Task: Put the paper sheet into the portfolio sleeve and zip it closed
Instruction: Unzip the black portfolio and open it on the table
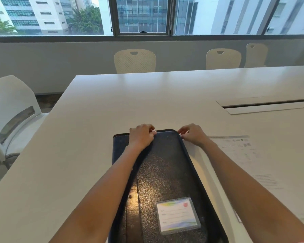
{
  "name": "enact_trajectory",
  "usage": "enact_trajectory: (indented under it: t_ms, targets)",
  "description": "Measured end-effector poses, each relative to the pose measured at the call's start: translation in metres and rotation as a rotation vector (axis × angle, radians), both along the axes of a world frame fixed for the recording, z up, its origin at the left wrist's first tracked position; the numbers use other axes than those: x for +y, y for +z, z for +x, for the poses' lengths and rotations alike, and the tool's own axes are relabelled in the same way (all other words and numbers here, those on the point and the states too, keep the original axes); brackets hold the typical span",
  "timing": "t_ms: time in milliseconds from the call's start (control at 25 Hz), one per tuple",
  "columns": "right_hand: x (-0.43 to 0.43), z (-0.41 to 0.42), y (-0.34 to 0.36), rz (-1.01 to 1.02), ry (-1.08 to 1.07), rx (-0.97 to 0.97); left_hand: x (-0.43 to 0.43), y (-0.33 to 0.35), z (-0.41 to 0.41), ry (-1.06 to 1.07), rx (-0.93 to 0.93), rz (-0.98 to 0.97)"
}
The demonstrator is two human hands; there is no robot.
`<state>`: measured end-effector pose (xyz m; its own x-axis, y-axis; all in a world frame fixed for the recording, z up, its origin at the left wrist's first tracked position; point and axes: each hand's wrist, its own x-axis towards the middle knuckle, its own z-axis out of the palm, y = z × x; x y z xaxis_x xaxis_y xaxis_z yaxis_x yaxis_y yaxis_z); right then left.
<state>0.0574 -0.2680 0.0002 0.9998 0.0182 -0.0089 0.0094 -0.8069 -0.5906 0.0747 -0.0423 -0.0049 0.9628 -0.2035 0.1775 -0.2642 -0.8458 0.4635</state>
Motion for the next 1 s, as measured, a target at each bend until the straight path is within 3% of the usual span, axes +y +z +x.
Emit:
enact_trajectory:
  t_ms: [320, 720, 1000]
  targets:
    - [0.008, -0.017, -0.016, -0.259, 0.028, -0.252, -0.059, -0.013, 0.009, 0.064, -0.063, -0.081]
    - [-0.006, -0.098, -0.025, -0.297, 0.107, -0.304, -0.062, -0.020, 0.009, 0.089, -0.166, -0.081]
    - [-0.015, -0.184, -0.028, -0.305, 0.109, -0.251, -0.064, -0.017, 0.004, 0.091, -0.173, 0.058]
